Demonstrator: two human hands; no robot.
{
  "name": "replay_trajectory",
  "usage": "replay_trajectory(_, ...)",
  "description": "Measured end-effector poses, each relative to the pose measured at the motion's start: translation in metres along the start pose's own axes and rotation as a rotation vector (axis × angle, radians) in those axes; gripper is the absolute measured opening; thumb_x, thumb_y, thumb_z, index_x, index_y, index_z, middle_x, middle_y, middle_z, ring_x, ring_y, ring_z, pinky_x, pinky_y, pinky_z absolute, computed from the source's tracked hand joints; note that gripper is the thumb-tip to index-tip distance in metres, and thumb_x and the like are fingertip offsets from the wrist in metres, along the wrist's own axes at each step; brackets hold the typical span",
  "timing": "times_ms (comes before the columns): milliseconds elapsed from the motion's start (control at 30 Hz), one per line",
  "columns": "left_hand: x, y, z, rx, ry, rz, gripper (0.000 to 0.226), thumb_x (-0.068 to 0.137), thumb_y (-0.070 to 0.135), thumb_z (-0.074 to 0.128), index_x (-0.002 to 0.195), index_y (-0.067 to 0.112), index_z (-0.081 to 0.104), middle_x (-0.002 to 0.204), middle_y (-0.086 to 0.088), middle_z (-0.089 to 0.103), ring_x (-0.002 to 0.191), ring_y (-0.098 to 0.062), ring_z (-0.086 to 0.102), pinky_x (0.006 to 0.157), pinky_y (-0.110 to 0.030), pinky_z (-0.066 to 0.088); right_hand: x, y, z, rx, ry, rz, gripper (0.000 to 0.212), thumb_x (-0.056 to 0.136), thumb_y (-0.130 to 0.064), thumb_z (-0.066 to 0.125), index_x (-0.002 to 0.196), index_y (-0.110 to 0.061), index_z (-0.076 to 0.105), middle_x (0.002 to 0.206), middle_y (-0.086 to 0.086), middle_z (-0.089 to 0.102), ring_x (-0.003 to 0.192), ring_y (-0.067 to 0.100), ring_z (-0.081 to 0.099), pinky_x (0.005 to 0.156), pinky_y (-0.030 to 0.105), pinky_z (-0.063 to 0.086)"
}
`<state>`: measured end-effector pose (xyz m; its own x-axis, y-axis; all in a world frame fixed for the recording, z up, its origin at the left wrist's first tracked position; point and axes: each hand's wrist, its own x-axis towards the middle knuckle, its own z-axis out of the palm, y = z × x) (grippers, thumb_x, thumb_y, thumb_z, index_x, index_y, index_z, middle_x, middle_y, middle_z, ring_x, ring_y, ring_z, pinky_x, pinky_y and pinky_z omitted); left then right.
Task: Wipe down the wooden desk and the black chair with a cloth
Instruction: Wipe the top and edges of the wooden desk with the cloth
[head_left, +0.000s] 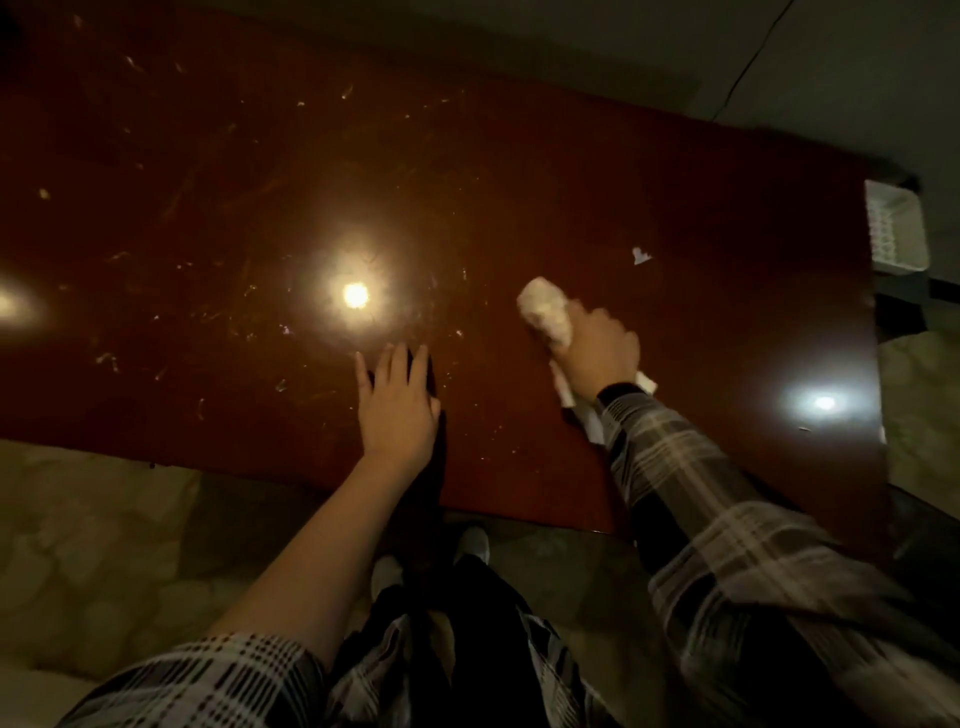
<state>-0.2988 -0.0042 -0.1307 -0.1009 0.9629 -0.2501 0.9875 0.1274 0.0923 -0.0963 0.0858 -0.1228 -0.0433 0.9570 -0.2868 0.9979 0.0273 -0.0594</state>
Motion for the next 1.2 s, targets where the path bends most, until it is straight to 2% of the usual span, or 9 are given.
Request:
replay_trajectory(133,-0.001,-0.009,0.000,0.021,-0.040,0.049,0.063,0.097,0.036,0.041,0.150,0.018,0.013,0.155,-0.006,0.017,0.145,-0.022,0.008,0.111,-0.048,-0.013,-0.012,-0.010,0.008,0.085,0.047,0.173,0.042,0.092,-0.034,0.052,0.130,-0.020,0.042,0.116,0.013,0.054,0.106,0.033,0.052,0.084,0.041,0.037)
replay_trajectory(367,-0.001,-0.014,-0.003,0.058,-0.101,0.097,0.078,0.091,0.029,0.052,0.151,0.016,0.004,0.157,-0.007,0.011,0.145,-0.023,0.003,0.113,-0.051,-0.009,-0.075,-0.033,0.019,0.004,-0.082,-0.169,0.053,0.092,-0.034,0.053,0.141,-0.028,0.034,0.124,0.006,0.051,0.110,0.027,0.048,0.088,0.041,0.034)
replay_trajectory(533,-0.005,-0.020,0.000,0.059,-0.143,0.131,0.082,0.092,0.028,0.053,0.150,0.015,-0.003,0.158,-0.007,0.002,0.145,-0.024,-0.005,0.113,-0.051,-0.008,-0.047,0.000,0.012,0.136,-0.001,0.285,0.043,0.093,-0.033,0.052,0.132,-0.020,0.041,0.118,0.014,0.053,0.107,0.033,0.052,0.084,0.040,0.038)
replay_trajectory(600,-0.006,-0.020,0.002,0.051,-0.159,0.133,0.084,0.092,0.027,0.053,0.150,0.014,-0.005,0.158,-0.007,-0.002,0.145,-0.024,-0.008,0.114,-0.051,-0.006,-0.060,-0.018,0.021,0.147,0.029,0.341,0.043,0.091,-0.029,0.056,0.131,-0.021,0.042,0.118,0.012,0.054,0.107,0.031,0.051,0.085,0.041,0.038)
replay_trajectory(800,-0.005,-0.019,-0.002,0.057,-0.176,0.137,0.076,0.094,0.020,0.048,0.151,0.014,-0.002,0.158,-0.007,-0.004,0.145,-0.023,-0.007,0.113,-0.052,-0.006,-0.117,-0.065,0.039,0.127,-0.082,-0.103,0.044,0.093,-0.031,0.052,0.135,-0.026,0.042,0.117,0.005,0.053,0.106,0.028,0.051,0.084,0.039,0.038)
replay_trajectory(867,-0.004,-0.020,-0.005,0.068,-0.198,0.147,0.078,0.094,0.023,0.050,0.151,0.014,-0.003,0.158,-0.008,-0.005,0.145,-0.024,-0.007,0.113,-0.052,-0.008,-0.103,-0.040,0.034,0.320,-0.100,0.014,0.029,0.094,-0.030,0.049,0.123,-0.023,0.050,0.109,0.004,0.059,0.099,0.026,0.059,0.082,0.041,0.048)
replay_trajectory(933,-0.008,-0.023,-0.005,0.076,-0.194,0.155,0.083,0.093,0.027,0.052,0.151,0.015,-0.006,0.158,-0.009,-0.009,0.145,-0.024,-0.009,0.112,-0.051,-0.010,-0.094,-0.007,0.022,0.526,0.047,0.299,0.025,0.095,-0.032,0.048,0.115,-0.017,0.051,0.107,0.009,0.061,0.095,0.029,0.060,0.080,0.043,0.050)
replay_trajectory(1000,-0.018,-0.026,-0.002,0.039,-0.130,0.160,0.087,0.092,0.029,0.054,0.150,0.016,-0.009,0.157,-0.009,-0.013,0.144,-0.024,-0.012,0.110,-0.048,-0.014,-0.103,0.019,0.018,0.458,0.149,0.464,0.031,0.093,-0.035,0.050,0.116,-0.014,0.050,0.109,0.013,0.058,0.098,0.033,0.057,0.082,0.043,0.047)
replay_trajectory(1200,-0.048,-0.047,0.013,-0.058,-0.062,0.104,0.088,0.089,0.014,0.055,0.151,0.017,-0.007,0.157,-0.009,-0.014,0.144,-0.021,-0.014,0.110,-0.045,-0.017,-0.136,-0.018,0.043,0.178,0.042,0.432,0.045,0.092,-0.034,0.055,0.132,-0.020,0.043,0.119,0.012,0.053,0.108,0.031,0.051,0.087,0.042,0.039)
